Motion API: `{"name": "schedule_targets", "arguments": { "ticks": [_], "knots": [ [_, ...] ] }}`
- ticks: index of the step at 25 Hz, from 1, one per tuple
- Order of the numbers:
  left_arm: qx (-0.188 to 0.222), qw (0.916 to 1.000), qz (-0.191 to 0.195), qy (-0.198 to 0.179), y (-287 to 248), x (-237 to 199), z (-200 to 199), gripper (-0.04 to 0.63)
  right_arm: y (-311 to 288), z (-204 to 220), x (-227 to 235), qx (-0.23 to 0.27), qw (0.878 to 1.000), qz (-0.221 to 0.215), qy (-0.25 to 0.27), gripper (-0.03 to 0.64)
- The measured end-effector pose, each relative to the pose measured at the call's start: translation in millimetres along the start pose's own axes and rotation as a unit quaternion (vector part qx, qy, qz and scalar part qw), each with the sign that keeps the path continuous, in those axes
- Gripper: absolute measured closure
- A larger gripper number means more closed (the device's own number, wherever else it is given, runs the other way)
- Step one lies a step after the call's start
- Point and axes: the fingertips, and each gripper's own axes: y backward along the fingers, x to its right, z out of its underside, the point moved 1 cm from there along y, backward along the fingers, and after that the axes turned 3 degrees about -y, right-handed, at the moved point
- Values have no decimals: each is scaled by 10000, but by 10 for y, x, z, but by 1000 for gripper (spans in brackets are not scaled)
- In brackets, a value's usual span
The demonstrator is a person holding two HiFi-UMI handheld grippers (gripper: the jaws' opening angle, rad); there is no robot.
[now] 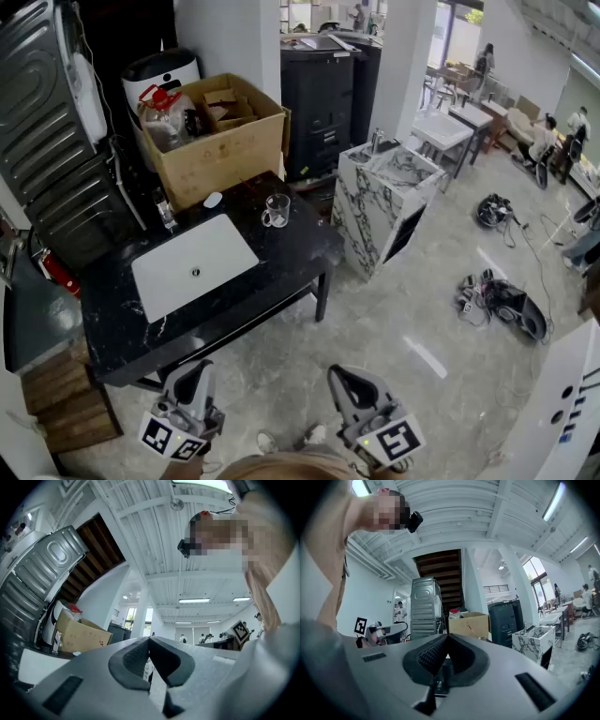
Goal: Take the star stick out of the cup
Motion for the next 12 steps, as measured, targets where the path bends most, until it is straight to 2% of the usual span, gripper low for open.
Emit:
{"name": "schedule_targets", "arguments": {
  "ticks": [8,12],
  "knots": [
    [16,10000,7,-60,-50,69,-24,595,61,-17,36,28,10000,-38,-28,618],
    [4,10000,-8,-54,-86,112,-22,595,117,-57,144,179,9996,32,-222,618]
  ]
}}
